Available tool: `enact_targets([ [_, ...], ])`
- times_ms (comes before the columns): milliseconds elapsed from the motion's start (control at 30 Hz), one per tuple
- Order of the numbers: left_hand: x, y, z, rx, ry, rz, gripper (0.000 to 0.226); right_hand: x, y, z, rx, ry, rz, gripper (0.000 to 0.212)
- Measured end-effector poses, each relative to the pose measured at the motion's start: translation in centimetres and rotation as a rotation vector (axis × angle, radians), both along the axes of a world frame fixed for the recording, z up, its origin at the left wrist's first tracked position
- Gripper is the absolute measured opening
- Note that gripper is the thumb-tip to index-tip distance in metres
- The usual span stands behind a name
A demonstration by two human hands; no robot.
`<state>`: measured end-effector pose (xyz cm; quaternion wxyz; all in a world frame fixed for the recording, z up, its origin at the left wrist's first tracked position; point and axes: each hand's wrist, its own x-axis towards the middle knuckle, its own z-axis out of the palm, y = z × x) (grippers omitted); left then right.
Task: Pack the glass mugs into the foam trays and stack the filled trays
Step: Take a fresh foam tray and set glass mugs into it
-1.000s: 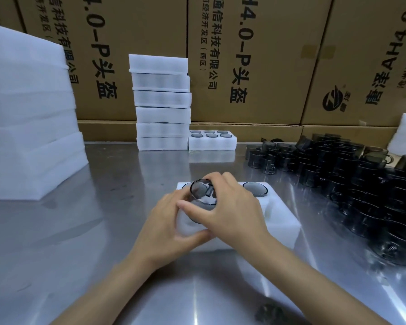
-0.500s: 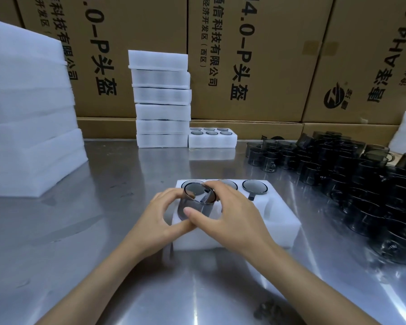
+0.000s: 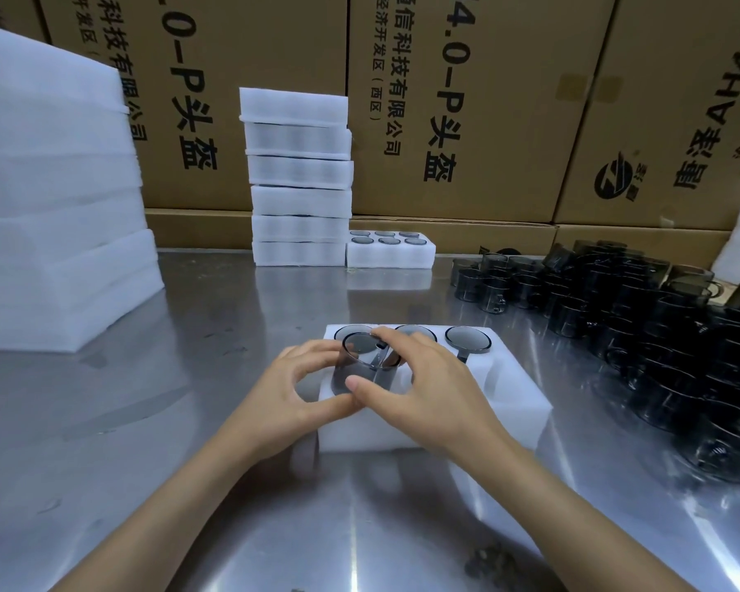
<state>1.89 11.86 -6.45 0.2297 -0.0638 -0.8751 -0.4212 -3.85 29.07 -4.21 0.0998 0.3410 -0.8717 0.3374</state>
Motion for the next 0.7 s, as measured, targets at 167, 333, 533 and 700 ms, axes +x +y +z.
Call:
enact_targets([
  [167,-0.14,-0.51,-0.2,-0.024,-0.052,-0.012,0.05,0.03,0.02,0.17,0.012,0.017,0.002,0.057],
  [333,0.25,0.08,-0.22,-0.075,-0.029,-0.02,0.052,0.2,-0.04,-0.18,0.054,0.045,-0.013,0.062],
  [533,0.44,0.41,-0.14,-0.103,-0.009,-0.022,0.045,0.07,0.04,0.12,0.128,-0.005,0.038,0.068],
  [700,0.74,0.2,-0.03,-0.133,0.005,-0.044,0.056,0.14,0.24,0.25,0.076,-0.012,0.056,0.078],
])
